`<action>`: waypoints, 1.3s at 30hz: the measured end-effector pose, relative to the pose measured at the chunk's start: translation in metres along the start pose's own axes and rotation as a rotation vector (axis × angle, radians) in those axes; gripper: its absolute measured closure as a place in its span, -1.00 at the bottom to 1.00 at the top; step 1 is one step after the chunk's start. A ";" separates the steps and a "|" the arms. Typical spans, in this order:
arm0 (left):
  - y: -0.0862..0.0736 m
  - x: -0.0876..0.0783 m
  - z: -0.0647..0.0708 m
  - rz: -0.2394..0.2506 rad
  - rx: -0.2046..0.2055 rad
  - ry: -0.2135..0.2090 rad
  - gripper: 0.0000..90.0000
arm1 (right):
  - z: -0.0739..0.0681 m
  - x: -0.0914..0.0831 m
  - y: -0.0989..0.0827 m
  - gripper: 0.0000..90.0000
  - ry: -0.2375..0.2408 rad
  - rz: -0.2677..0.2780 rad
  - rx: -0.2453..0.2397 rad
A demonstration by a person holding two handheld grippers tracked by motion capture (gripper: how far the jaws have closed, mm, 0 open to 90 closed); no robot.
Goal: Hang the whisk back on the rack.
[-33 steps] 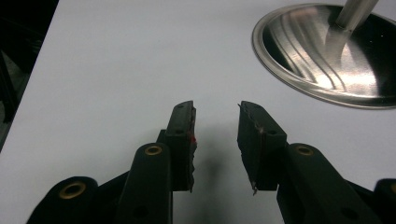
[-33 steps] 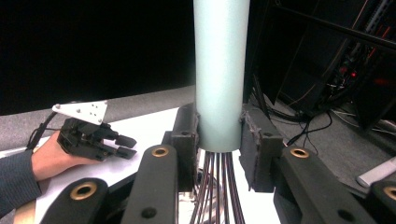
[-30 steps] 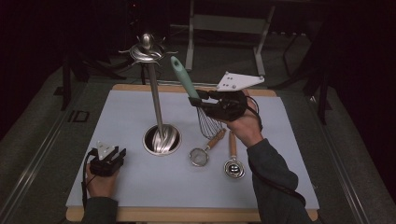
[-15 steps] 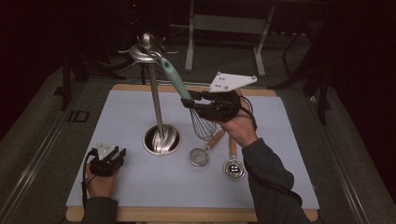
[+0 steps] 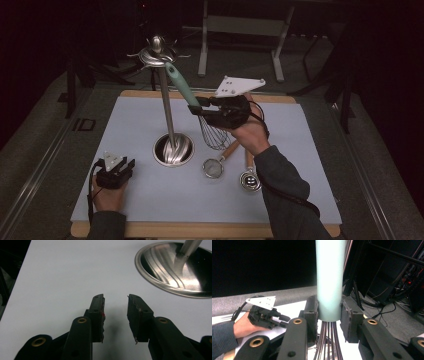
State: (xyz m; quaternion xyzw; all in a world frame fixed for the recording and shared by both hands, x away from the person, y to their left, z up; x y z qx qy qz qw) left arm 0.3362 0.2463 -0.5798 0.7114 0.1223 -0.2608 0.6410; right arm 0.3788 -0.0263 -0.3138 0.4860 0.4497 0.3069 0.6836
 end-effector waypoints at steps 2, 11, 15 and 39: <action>0.000 0.000 0.000 -0.001 0.000 0.000 0.48 | 0.000 0.002 0.001 0.53 -0.002 0.004 0.003; 0.000 0.000 0.000 -0.002 0.004 0.000 0.48 | 0.001 0.011 -0.003 0.53 -0.010 -0.002 0.010; 0.000 0.000 0.000 -0.001 0.003 0.000 0.48 | 0.002 0.014 -0.005 0.53 -0.020 -0.001 0.016; 0.000 0.000 0.000 -0.001 0.003 0.000 0.48 | -0.001 0.032 -0.007 0.53 -0.029 -0.022 0.029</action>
Point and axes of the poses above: each handheld gripper's, and its own axes: x roughly forward along the jaws, y roughly out of its top, z roughly to its right, the point moved 7 cm from there along x, roughly forward along the jaws, and after that the axes turned 3 degrees about z, right-handed, at the moved point
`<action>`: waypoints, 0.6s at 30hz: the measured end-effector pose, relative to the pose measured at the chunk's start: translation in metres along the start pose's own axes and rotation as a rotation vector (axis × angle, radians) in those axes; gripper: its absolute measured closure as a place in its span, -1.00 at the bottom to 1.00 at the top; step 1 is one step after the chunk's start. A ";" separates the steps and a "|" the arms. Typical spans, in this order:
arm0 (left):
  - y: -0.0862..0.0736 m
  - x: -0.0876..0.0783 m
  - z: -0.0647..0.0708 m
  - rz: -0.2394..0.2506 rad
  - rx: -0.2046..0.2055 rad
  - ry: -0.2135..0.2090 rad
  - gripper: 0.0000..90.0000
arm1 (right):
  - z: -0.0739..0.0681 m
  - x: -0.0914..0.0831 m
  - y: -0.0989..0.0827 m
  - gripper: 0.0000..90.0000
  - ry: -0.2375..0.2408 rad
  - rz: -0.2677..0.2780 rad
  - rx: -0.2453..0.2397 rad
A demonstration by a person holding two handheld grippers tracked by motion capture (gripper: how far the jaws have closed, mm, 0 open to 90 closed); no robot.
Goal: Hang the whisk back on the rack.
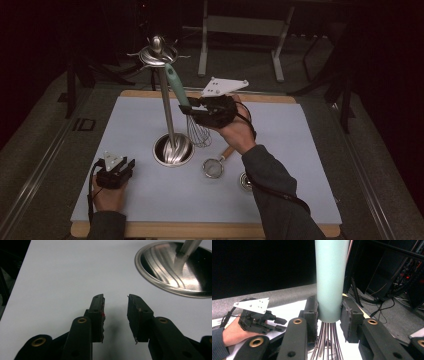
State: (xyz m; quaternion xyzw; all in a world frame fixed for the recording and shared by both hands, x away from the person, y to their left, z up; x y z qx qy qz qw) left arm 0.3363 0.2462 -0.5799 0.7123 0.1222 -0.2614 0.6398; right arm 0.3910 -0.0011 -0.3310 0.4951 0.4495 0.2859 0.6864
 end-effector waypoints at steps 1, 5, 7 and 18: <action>0.000 0.000 0.000 0.000 0.000 0.000 0.48 | -0.001 0.003 0.000 0.53 0.000 0.000 0.002; 0.000 0.000 0.000 0.000 0.000 0.000 0.48 | -0.001 0.006 0.001 0.53 -0.002 -0.004 0.006; 0.000 0.000 0.000 -0.001 0.000 0.000 0.48 | -0.002 0.008 0.001 0.52 -0.003 -0.010 0.003; 0.000 0.000 0.000 0.001 -0.001 0.000 0.48 | -0.010 0.017 0.006 0.46 -0.007 -0.012 0.004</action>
Point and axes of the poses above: each handheld gripper's, and its own axes: x roughly forward along the jaws, y roughly out of its top, z roughly to its right, the point moved 7 cm from there along x, roughly forward along the jaws, and after that the axes turned 3 degrees about z, right-handed, at the moved point
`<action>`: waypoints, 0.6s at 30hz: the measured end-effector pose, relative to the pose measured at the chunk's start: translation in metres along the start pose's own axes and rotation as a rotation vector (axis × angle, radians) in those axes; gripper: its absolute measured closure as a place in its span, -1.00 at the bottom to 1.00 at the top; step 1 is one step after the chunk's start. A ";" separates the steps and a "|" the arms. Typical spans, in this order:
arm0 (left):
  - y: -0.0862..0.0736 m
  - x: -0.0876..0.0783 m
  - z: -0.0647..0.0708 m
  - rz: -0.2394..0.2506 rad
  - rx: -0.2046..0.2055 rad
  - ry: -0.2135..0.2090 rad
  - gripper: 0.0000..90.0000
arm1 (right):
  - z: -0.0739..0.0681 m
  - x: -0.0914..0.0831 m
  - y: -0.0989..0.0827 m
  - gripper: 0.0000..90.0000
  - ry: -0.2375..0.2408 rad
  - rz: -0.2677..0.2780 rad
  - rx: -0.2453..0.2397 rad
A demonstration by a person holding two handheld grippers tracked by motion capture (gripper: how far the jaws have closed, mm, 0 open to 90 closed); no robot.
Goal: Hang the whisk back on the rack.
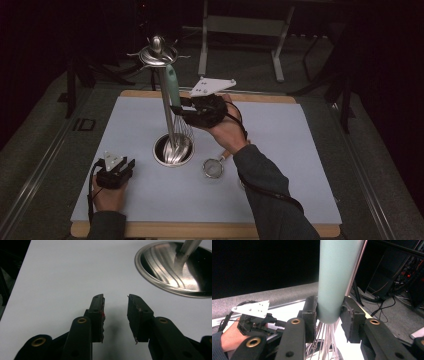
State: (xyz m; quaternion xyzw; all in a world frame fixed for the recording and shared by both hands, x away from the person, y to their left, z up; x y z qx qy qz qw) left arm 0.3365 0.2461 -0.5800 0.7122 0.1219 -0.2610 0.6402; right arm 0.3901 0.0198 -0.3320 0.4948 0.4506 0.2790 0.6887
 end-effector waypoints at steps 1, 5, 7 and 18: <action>0.000 0.000 0.000 0.000 0.000 0.000 0.48 | 0.000 0.000 0.000 0.46 0.000 0.000 0.000; 0.000 0.000 0.000 0.000 0.000 -0.001 0.48 | -0.003 -0.002 0.005 0.41 0.009 0.015 -0.003; 0.000 0.000 0.000 0.001 0.000 0.000 0.48 | -0.003 -0.002 0.006 0.39 0.012 0.019 -0.003; 0.000 0.000 0.000 0.001 0.000 0.001 0.48 | -0.001 -0.021 0.008 0.28 0.016 0.062 0.008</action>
Point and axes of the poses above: each handheld gripper's, and its own axes: x roughly forward along the jaws, y roughly out of its top, z roughly to its right, the point moved 7 cm from there along x, roughly forward along the jaws, and after that the axes turned 3 degrees about z, right-handed, at the moved point
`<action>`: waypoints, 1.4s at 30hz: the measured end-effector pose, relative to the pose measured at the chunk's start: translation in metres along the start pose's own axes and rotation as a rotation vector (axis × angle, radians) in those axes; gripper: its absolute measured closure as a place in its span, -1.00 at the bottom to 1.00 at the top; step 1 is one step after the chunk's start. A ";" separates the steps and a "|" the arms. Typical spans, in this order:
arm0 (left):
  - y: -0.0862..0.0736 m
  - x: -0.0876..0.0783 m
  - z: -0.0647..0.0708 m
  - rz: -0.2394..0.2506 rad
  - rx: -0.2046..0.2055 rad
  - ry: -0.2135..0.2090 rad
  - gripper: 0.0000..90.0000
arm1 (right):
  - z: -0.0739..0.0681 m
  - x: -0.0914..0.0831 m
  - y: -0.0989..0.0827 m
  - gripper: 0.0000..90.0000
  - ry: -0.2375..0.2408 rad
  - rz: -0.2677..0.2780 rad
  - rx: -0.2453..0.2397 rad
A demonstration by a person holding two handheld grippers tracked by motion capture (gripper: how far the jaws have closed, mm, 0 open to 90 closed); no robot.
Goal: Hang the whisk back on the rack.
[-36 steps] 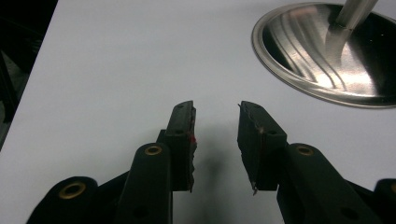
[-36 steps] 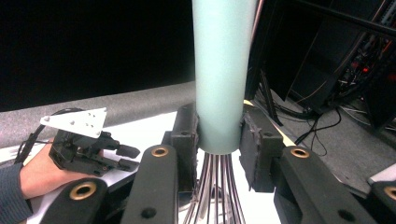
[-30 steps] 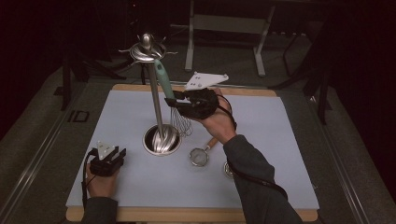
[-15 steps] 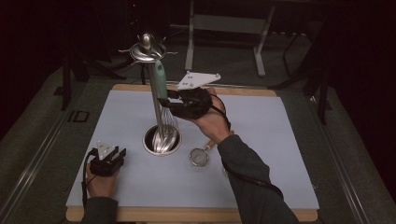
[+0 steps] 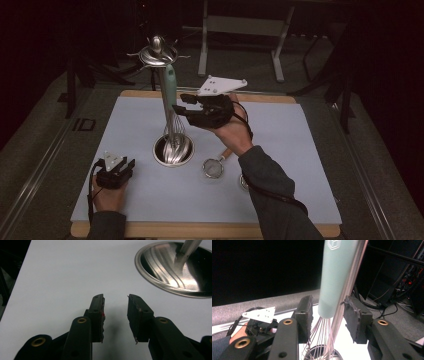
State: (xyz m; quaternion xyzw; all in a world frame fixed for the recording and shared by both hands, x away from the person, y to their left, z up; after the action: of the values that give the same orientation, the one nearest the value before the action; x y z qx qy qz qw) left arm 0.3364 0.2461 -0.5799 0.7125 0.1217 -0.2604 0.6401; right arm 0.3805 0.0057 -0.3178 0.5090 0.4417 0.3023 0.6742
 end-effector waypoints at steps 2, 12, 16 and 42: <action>0.000 0.000 0.000 -0.001 0.002 0.000 0.48 | 0.003 -0.004 -0.002 0.28 -0.003 0.005 0.001; 0.000 0.000 0.000 0.002 -0.003 0.000 0.48 | 0.014 -0.018 -0.022 0.26 -0.021 -0.024 0.026; 0.000 0.000 0.000 -0.001 -0.002 0.001 0.48 | 0.019 -0.032 -0.040 0.25 -0.039 -0.058 0.036; 0.001 -0.002 -0.003 0.029 -0.032 0.009 0.56 | 0.037 -0.058 -0.164 0.25 -0.180 -0.236 0.095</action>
State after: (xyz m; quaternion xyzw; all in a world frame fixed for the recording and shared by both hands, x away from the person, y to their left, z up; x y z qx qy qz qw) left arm 0.3356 0.2496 -0.5775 0.7050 0.1184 -0.2460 0.6546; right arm 0.3826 -0.1089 -0.4536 0.5098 0.4500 0.1530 0.7171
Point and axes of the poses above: each handheld gripper's, and its own axes: x roughly forward along the jaws, y roughly out of its top, z roughly to its right, the point moved 7 cm from there along x, roughly forward along the jaws, and after that the axes turned 3 degrees about z, right-handed, at the moved point
